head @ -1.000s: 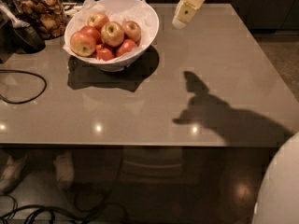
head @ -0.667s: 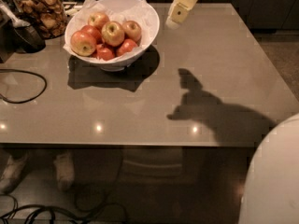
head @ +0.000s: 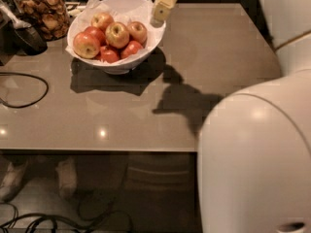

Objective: Pick apple from white bowl

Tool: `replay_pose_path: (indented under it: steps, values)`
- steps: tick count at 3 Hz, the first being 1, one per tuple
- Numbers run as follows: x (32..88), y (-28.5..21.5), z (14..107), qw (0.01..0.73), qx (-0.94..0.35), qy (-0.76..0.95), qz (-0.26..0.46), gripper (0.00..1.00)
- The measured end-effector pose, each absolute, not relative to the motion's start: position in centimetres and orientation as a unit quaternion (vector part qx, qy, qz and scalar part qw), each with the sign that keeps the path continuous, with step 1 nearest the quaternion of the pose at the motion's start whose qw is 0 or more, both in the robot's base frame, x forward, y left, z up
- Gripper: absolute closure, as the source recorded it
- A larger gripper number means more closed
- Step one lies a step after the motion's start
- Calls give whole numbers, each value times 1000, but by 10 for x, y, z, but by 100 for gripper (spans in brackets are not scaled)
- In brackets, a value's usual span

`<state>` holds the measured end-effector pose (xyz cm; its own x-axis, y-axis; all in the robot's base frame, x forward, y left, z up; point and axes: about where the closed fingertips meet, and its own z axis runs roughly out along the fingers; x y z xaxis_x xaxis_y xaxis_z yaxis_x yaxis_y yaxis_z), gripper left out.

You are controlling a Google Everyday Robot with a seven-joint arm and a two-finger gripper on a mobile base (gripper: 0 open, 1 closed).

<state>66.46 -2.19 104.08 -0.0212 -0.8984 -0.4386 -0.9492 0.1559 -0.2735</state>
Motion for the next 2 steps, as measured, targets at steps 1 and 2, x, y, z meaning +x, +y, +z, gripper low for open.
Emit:
replay_pose_path:
  steps: [1,2]
  values:
    - [673,-16,1044,280,-645,710,45,0]
    - [679,-11,1045,294,-642,706,48,0]
